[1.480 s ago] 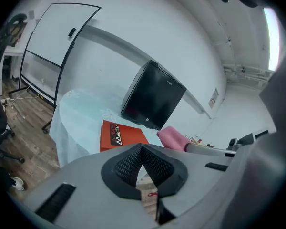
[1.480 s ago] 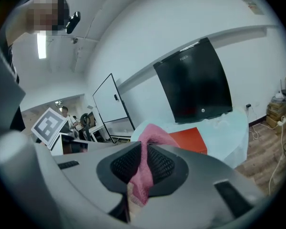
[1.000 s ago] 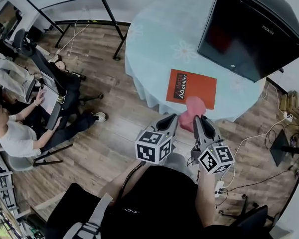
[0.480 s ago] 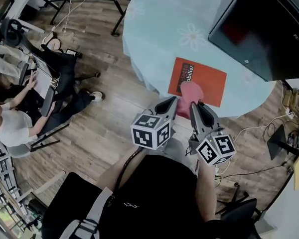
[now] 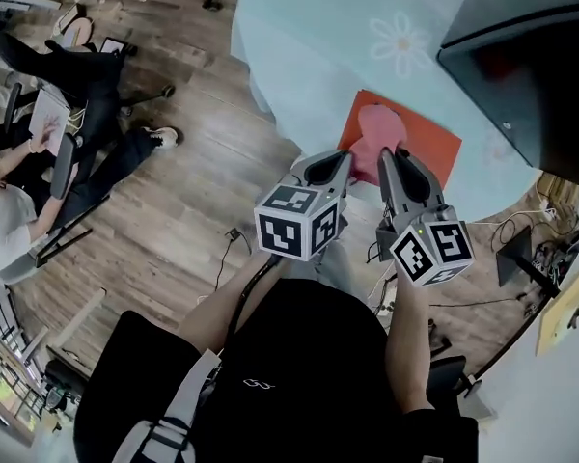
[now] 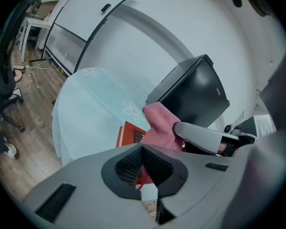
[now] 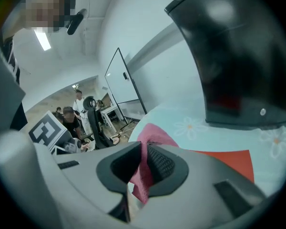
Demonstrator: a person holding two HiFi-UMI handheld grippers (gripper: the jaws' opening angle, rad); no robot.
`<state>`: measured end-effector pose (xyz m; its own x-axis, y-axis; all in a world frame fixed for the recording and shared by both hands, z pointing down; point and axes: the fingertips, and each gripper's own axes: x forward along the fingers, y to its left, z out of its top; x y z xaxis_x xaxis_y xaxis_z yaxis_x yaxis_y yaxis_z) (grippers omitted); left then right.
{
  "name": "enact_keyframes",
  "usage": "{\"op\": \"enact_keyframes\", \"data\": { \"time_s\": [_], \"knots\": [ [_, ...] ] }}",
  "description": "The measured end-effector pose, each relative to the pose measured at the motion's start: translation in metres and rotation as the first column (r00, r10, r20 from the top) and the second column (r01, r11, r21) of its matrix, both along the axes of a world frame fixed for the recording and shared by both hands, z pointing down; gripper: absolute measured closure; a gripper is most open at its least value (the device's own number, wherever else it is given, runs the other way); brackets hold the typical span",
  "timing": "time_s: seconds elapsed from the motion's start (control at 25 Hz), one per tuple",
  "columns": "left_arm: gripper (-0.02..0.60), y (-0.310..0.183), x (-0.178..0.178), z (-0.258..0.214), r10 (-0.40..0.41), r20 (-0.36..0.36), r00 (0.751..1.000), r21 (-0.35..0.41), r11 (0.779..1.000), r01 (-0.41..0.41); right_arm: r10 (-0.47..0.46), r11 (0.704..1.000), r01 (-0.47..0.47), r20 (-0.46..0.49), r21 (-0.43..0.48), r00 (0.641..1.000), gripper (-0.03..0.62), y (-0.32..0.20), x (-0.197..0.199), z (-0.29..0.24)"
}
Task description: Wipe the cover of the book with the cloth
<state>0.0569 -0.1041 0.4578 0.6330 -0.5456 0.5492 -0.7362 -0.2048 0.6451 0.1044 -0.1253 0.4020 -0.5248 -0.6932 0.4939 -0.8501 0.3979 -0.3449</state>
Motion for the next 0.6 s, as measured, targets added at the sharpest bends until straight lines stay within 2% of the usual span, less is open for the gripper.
{"op": "enact_keyframes", "data": {
  "time_s": [0.2, 0.32, 0.6],
  "knots": [
    [0.568, -0.035, 0.006, 0.001, 0.006, -0.052, 0.999, 0.019, 1.0, -0.005, 0.002, 1.0, -0.003, -0.039, -0.024, 0.999, 0.554, -0.026, -0.005, 0.012],
    [0.568, -0.051, 0.005, 0.007, 0.005, -0.057, 0.998, 0.023, 1.0, -0.004, 0.003, 0.999, -0.006, -0.066, -0.035, 0.998, 0.554, -0.04, -0.005, 0.021],
    [0.568, -0.059, -0.002, 0.029, 0.002, -0.062, 0.998, -0.073, 0.997, -0.007, -0.004, 0.998, -0.001, -0.082, -0.065, 0.997, 0.554, -0.059, -0.017, 0.036]
  ]
}}
